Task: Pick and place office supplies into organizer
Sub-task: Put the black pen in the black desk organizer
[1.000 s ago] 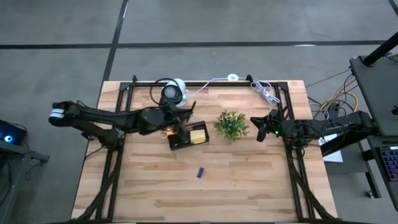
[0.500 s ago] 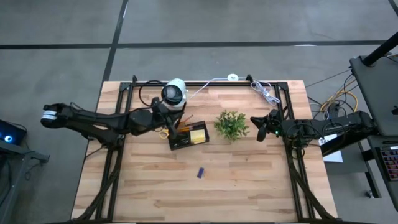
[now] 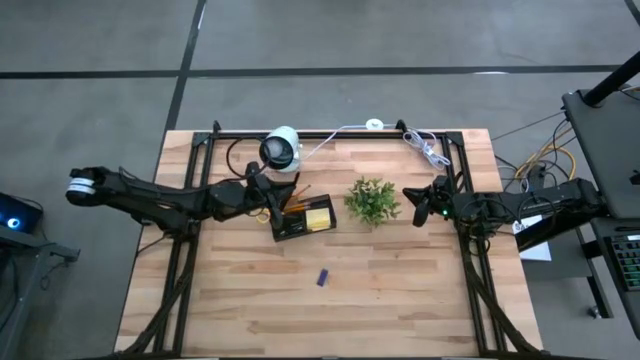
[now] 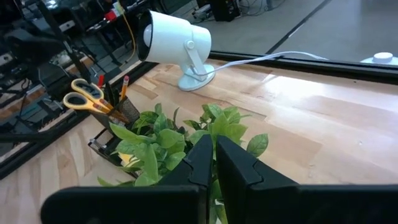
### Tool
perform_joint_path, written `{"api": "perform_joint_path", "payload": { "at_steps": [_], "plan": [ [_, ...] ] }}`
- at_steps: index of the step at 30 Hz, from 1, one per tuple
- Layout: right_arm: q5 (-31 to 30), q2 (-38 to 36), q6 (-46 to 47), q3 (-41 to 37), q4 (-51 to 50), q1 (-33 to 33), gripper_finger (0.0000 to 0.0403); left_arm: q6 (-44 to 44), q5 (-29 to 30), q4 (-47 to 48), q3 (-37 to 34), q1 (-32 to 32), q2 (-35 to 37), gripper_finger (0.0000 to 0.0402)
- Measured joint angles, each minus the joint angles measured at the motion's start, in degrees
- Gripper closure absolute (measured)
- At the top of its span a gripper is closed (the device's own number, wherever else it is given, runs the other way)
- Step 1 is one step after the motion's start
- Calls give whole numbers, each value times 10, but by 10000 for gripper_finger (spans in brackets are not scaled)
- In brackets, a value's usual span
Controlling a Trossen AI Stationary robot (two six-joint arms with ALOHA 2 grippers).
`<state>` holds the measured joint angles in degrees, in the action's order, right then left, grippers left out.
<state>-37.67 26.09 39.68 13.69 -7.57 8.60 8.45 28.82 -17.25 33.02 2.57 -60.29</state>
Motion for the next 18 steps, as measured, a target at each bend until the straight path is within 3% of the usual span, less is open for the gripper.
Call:
{"api": "perform_joint_path", "payload": {
  "at_steps": [18],
  "plan": [
    [0,0,4,0,0,0,390,-19,-16,-95,-68,-4,-5,389]
  ]
}}
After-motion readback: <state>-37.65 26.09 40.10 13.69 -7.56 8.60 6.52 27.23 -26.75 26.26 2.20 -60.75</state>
